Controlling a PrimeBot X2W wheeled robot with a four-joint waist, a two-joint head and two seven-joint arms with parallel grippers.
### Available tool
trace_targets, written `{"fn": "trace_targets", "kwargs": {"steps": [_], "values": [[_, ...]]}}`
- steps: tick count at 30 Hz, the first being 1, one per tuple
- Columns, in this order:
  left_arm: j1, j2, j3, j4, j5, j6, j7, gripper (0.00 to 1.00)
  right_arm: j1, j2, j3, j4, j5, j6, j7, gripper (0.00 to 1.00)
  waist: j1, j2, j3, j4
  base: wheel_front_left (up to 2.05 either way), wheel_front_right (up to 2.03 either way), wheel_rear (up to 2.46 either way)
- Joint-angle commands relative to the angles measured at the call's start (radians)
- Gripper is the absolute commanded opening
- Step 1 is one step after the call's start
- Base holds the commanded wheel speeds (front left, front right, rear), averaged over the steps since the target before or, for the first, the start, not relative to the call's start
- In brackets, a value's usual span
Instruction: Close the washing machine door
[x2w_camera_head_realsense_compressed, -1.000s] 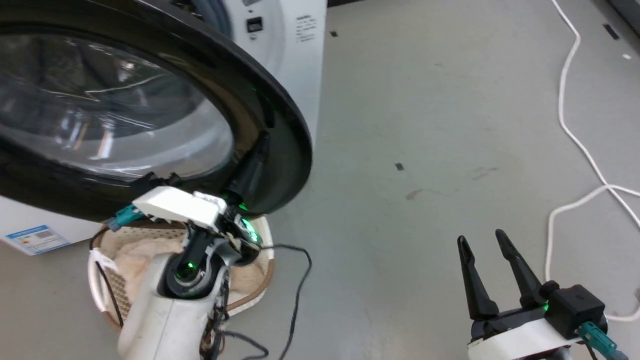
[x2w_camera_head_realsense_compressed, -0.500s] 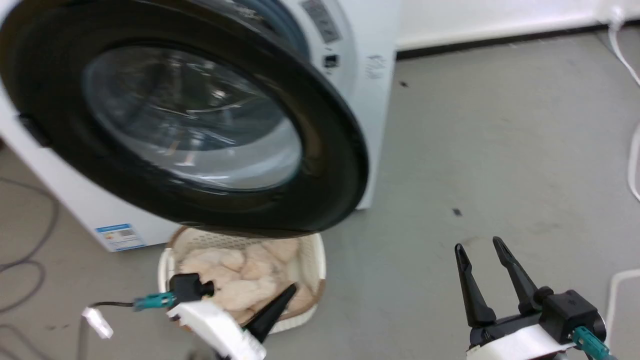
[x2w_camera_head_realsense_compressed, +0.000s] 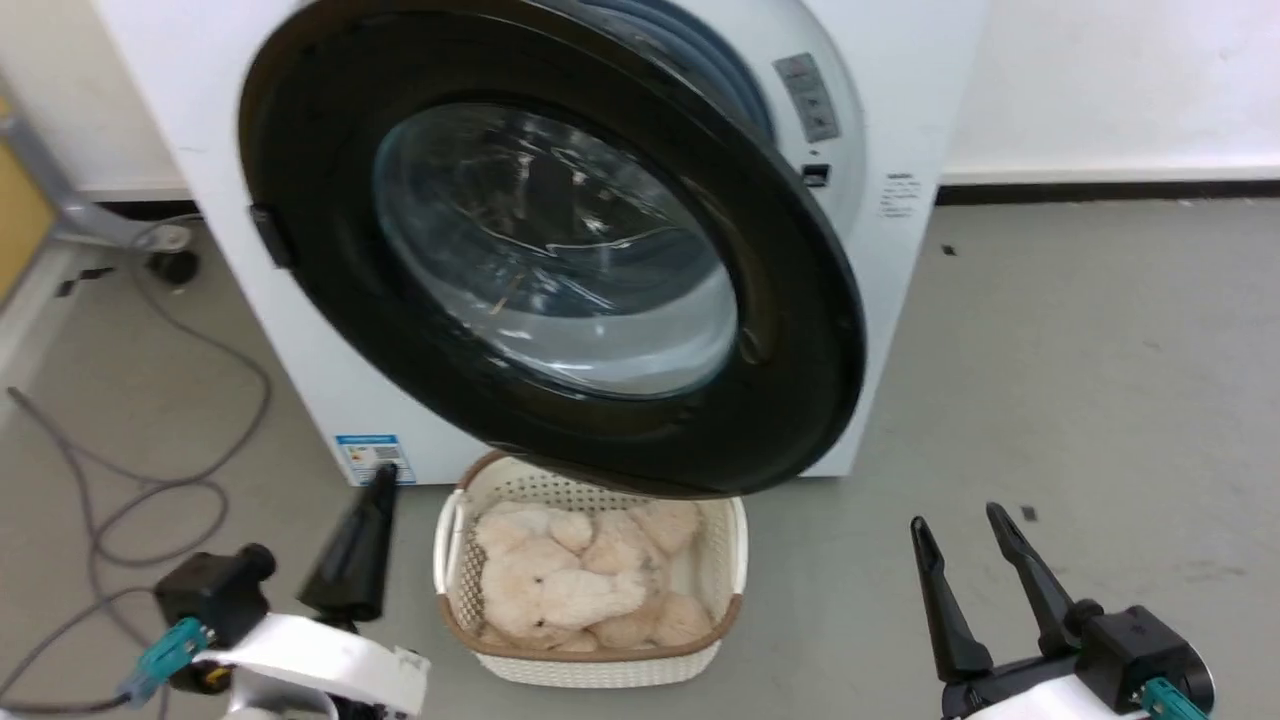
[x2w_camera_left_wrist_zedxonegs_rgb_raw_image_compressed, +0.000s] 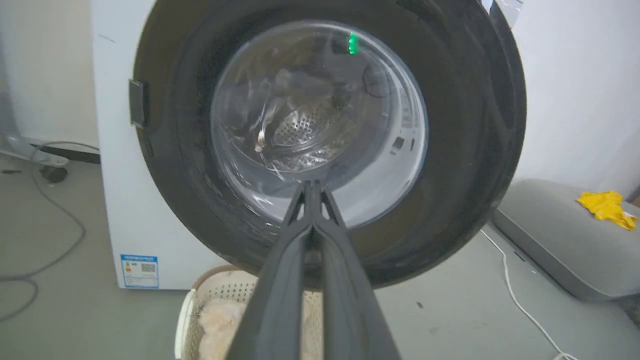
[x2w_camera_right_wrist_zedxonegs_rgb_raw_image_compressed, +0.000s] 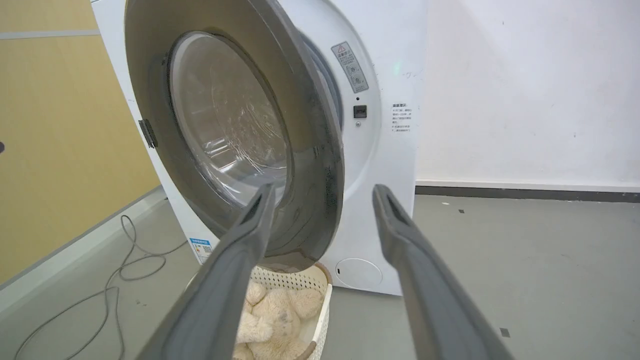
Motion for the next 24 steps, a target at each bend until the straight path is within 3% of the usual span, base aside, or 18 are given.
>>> {"fn": "trace_targets", "kwargs": {"steps": [1,4,11,12,13,21,23,24], "values": [[0.027,-0.023,0.044,-0.04,0.068,0.012,-0.004,0.0,0.011,0.001,0.0,-0.003,-0.006,0.001,-0.005,1.0,0.0,0.0,-0.008,0.019,0.0,0.0,0.0],[0.093,-0.079,0.112,-0.093,0.189,0.015,-0.005,0.0,0.015,0.001,0.0,-0.005,-0.008,0.001,-0.005,1.0,0.0,0.0,-0.009,0.031,0.0,0.0,0.0],[0.202,-0.196,0.206,-0.162,0.375,-0.044,-0.005,0.0,0.017,0.001,-0.002,-0.003,-0.005,0.001,-0.005,1.0,0.0,0.0,-0.009,0.046,0.0,0.0,0.0],[0.214,-0.207,0.207,-0.157,0.391,-0.051,-0.005,0.27,0.019,0.001,-0.003,-0.003,-0.003,0.001,-0.005,1.0,0.0,0.0,-0.009,0.048,0.0,0.0,0.0],[0.22,-0.213,0.206,-0.152,0.412,-0.058,-0.005,1.0,0.021,0.001,-0.004,-0.004,-0.002,0.001,-0.005,1.0,0.0,0.0,-0.01,0.051,0.0,0.0,0.0],[0.217,-0.262,0.24,-0.125,0.463,-0.09,-0.005,1.0,0.027,0.001,-0.006,-0.016,0.01,0.001,-0.005,1.0,0.0,0.0,-0.007,0.068,0.0,0.0,0.0],[0.211,-0.269,0.245,-0.122,0.471,-0.093,-0.005,1.0,0.022,0.001,-0.003,-0.043,0.013,0.001,-0.005,0.0,0.0,0.0,-0.004,0.074,0.0,0.0,0.0],[0.208,-0.272,0.25,-0.121,0.475,-0.094,-0.005,1.0,0.023,0.001,-0.001,-0.051,0.011,0.001,-0.005,0.0,0.0,0.0,-0.002,0.078,0.0,0.0,0.0]]}}
